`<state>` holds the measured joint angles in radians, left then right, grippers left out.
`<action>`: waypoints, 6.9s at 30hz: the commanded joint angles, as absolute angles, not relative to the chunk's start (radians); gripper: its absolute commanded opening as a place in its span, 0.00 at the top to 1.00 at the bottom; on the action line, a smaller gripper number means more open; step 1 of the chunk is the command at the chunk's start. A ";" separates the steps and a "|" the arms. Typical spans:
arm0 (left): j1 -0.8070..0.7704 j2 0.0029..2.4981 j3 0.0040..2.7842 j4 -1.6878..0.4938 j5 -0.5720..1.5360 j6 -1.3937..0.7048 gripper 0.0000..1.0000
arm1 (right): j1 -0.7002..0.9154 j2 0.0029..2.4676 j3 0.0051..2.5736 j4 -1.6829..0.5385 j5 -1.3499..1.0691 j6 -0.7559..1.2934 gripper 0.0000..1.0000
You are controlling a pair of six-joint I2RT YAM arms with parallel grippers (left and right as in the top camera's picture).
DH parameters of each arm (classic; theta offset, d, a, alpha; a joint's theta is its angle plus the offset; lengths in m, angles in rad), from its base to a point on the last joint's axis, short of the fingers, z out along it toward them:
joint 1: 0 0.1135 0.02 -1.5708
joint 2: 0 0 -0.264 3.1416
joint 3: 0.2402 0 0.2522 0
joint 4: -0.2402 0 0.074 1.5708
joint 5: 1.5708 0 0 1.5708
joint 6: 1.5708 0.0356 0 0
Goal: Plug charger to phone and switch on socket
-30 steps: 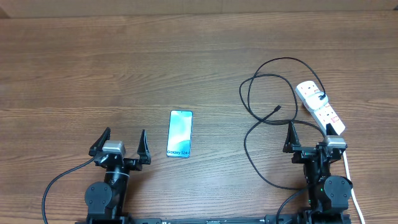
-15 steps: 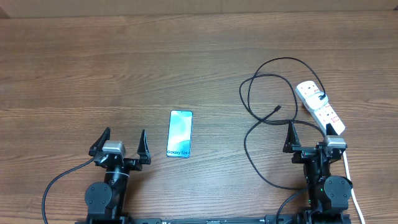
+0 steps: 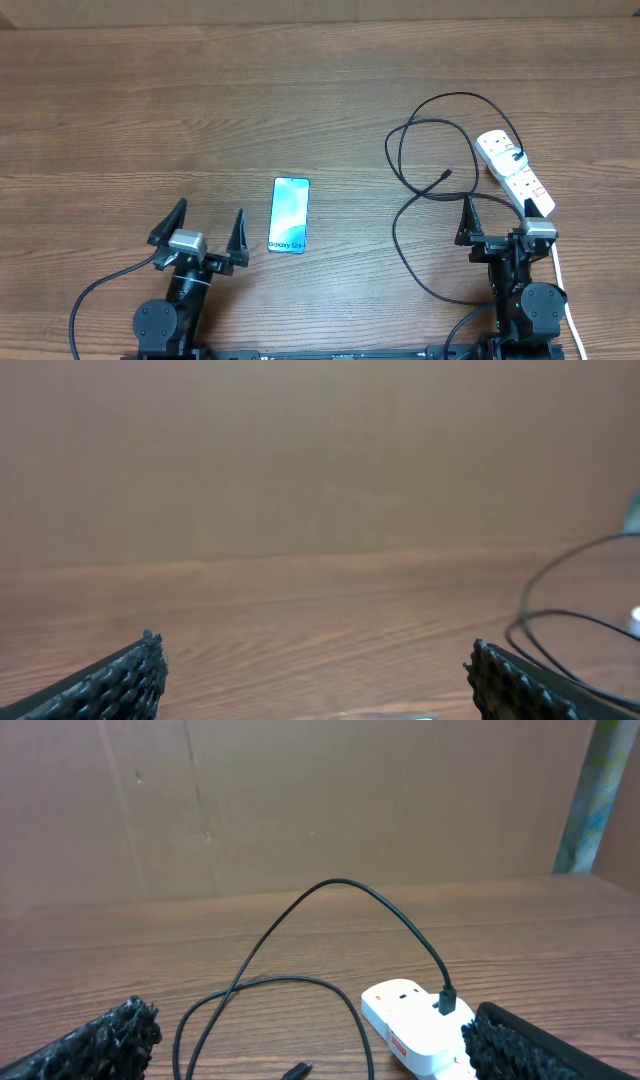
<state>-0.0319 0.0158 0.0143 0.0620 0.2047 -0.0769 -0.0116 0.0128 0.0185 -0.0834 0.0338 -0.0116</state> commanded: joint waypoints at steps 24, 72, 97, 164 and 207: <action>-0.189 0.986 1.058 -0.720 0.114 -0.144 0.00 | -0.009 0.004 0.008 -0.080 0.043 -0.016 0.00; -0.443 1.877 1.166 -0.808 0.072 -0.378 0.00 | -0.009 0.004 0.008 -0.080 0.043 -0.016 0.00; -0.474 2.091 1.166 -0.892 0.115 -0.442 0.00 | -0.009 0.004 0.008 -0.080 0.043 -0.016 0.00; -0.372 2.093 1.560 -1.203 0.316 -0.308 0.50 | -0.009 0.004 0.008 -0.080 0.043 -0.016 0.00; -0.210 2.093 1.626 -1.203 1.045 -0.368 0.52 | 0.009 0.014 0.008 -0.061 -0.738 0.836 0.00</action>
